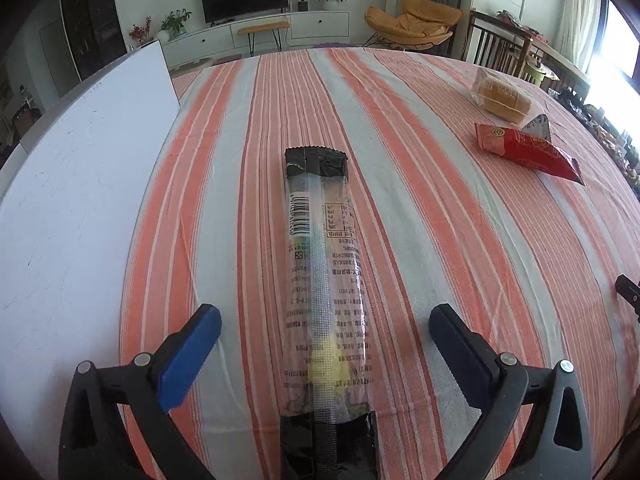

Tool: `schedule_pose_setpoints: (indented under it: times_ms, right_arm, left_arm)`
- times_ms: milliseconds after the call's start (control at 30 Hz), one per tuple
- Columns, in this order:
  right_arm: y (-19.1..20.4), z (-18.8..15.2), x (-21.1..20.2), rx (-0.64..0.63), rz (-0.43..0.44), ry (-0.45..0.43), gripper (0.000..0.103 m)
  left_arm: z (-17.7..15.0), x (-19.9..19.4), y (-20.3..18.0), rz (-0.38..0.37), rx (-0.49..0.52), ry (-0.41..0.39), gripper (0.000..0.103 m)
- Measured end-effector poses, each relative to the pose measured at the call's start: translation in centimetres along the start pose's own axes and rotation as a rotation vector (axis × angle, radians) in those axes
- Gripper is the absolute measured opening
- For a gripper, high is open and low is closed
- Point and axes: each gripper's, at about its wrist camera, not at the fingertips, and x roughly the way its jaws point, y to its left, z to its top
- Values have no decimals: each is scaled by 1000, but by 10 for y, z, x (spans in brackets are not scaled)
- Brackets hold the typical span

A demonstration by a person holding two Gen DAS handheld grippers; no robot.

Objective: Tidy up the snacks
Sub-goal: 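Lower the left tool onto the black-wrapped stick packet and close on it, then reach the right tool over the red wrapped pastry while the left tool holds the stick packet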

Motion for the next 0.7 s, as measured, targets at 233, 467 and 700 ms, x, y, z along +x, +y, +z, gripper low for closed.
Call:
schedule_pose_setpoints:
  times_ms: [233, 467, 700]
  right_arm:
    - [1, 0, 0, -1, -2, 0, 94]
    - [35, 42, -4, -253, 156, -16, 90]
    - [141, 107, 11, -689, 226, -34, 90]
  left_arm:
    - [-7, 0, 0, 0, -1, -39, 103]
    - [-7, 0, 0, 2, -6, -40, 103]
    - [-7, 0, -1, 2, -7, -40, 103]
